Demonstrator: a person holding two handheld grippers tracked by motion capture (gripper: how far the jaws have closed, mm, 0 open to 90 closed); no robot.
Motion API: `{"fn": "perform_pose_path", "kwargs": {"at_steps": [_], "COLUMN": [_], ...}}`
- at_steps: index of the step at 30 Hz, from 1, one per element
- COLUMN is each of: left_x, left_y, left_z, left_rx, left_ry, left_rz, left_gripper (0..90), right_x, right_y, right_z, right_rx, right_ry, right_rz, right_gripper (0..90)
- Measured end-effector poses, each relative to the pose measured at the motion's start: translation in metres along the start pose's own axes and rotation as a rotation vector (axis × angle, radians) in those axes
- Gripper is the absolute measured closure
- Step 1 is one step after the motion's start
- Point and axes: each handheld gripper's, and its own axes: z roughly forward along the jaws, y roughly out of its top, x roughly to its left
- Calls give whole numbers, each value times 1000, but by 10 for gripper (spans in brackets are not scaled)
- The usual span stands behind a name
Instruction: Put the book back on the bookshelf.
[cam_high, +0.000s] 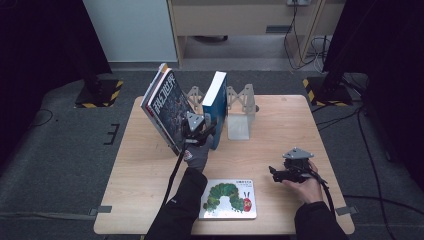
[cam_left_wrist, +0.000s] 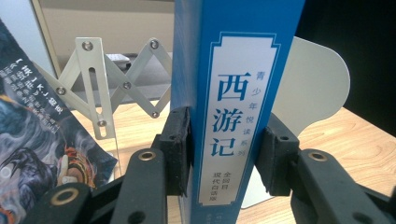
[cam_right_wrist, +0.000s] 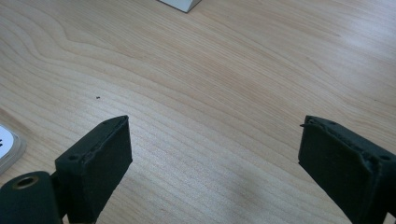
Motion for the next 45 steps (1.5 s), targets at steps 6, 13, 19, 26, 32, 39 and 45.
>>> {"fn": "perform_pose_path", "kwargs": {"at_steps": [6, 13, 19, 26, 32, 39, 45], "left_x": [-8, -13, -18, -10, -10, -17, -28], "left_y": [2, 7, 6, -5, -7, 1, 4], "left_z": [5, 13, 18, 14, 11, 13, 18], "left_rx": [9, 29, 20, -35, -35, 21, 38], "left_ry": [11, 7, -11, -71, -72, -65, -42], "left_rz": [-5, -14, 17, 24, 28, 18, 14], "left_gripper": [587, 583, 569, 552, 565, 564, 562], "right_x": [0, -1, -1, 0, 0, -1, 0], "right_y": [0, 0, 0, 0, 0, 0, 0], "right_z": [0, 0, 0, -1, -1, 0, -1], "right_rx": [-2, -3, -2, -8, -2, -1, -3], "right_ry": [2, 2, 3, 0, 4, 4, 3], "right_rz": [2, 3, 5, 5, 3, 1, 3], "right_gripper": [100, 101, 102, 102, 102, 103, 103]}}
